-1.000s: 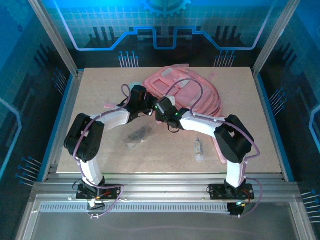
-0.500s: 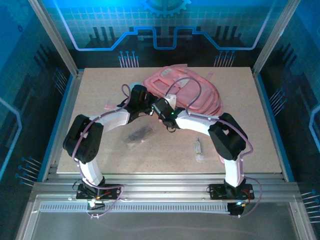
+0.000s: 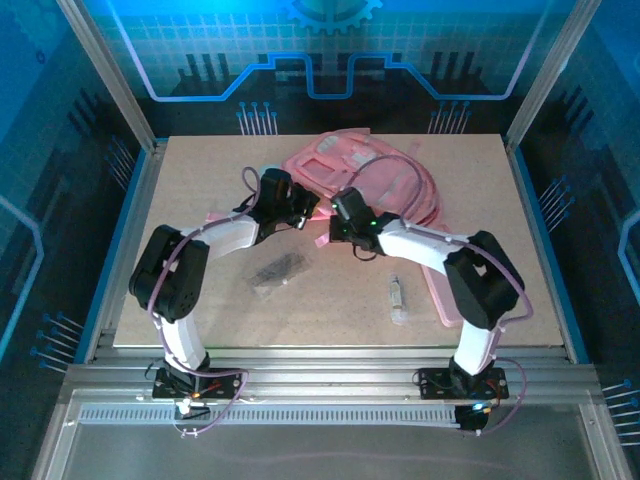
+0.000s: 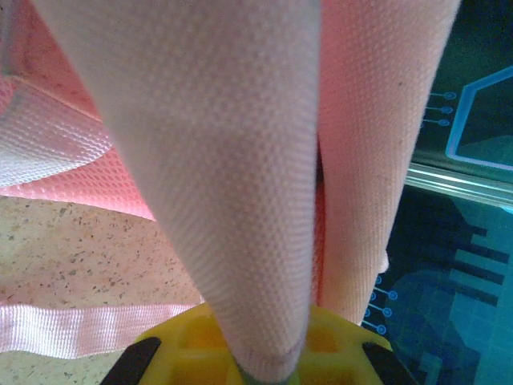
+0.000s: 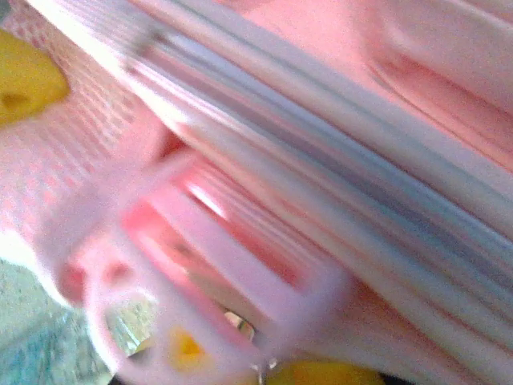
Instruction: Pack the student bag
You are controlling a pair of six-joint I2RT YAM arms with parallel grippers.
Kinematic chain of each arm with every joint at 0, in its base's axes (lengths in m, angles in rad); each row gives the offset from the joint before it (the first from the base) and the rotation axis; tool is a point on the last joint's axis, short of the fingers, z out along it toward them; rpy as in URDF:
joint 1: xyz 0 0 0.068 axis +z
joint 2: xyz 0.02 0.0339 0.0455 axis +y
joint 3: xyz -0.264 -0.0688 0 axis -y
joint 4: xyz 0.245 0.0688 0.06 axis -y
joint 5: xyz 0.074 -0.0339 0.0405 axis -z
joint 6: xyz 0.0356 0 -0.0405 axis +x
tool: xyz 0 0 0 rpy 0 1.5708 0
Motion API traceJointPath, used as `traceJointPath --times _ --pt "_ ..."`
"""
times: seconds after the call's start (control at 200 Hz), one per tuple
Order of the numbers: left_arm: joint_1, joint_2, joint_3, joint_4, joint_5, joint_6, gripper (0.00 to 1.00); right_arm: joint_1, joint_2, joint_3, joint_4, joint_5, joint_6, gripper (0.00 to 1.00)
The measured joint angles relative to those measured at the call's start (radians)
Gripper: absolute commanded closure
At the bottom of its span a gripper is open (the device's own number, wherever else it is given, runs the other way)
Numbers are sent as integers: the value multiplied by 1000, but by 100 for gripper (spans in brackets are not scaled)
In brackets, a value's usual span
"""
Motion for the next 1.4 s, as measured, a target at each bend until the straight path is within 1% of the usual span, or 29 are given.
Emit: traceJointPath --times 0.145,0.34,0.59,0.74,0.88,0.951,1.021,1.036,1.051,1.056,1.081,1.101,1.116,1.136,1.146,1.161,1.171,1.186,1.196,1.221,1.236,1.321,1.401 --pt "9 31 52 -17 24 31 100 -62 -56 -74 -46 -105 -32 100" --pt "26 42 100 -56 42 77 100 -138 -89 -99 -159 -195 -121 100" --pt "71 77 147 -105 98 139 100 -275 -203 -109 -375 -206 -257 100" --pt "95 100 203 -142 144 184 100 -378 -257 -113 -430 -222 -323 100" --pt "98 162 305 -199 188 246 100 -450 -262 -107 -455 -259 -365 100" --pt "103 220 383 -222 206 272 100 -455 -262 -95 -473 -309 -375 100" --pt "114 296 483 -241 221 294 100 -442 -261 -82 -483 -383 -385 100" --pt "116 314 507 -246 223 296 93 -433 -259 -78 -484 -399 -385 100" --pt "119 331 529 -247 225 299 84 -429 -259 -76 -484 -413 -386 100" --pt "120 336 534 -247 225 300 82 -422 -257 -73 -483 -422 -386 100" --pt "125 364 571 -250 228 305 58 -408 -253 -66 -484 -446 -386 100" --pt "128 383 595 -253 229 313 44 -392 -247 -59 -483 -466 -385 100" --pt "131 397 614 -254 227 314 38 -381 -243 -53 -481 -481 -385 100" --pt "137 418 643 -260 227 315 32 -364 -235 -45 -478 -499 -383 100" --pt "139 424 653 -263 228 316 26 -355 -232 -41 -476 -509 -381 100" --pt "144 438 674 -272 228 319 22 -342 -225 -35 -473 -520 -379 100" --pt "146 443 683 -276 229 320 15 -332 -220 -29 -470 -529 -373 100" --pt "150 451 699 -283 228 320 11 -324 -216 -24 -467 -537 -372 100" --pt "152 457 710 -288 228 324 6 -314 -209 -20 -461 -547 -367 100" --pt "158 465 728 -301 227 329 2 -297 -197 -8 -451 -566 -356 100" --pt "161 465 733 -306 227 334 1 -288 -188 -2 -446 -579 -344 100" --pt "178 444 726 -332 218 354 1 -256 -137 37 -407 -637 -289 100" --pt "183 360 627 -338 208 372 1 -237 -68 90 -377 -671 -229 100"
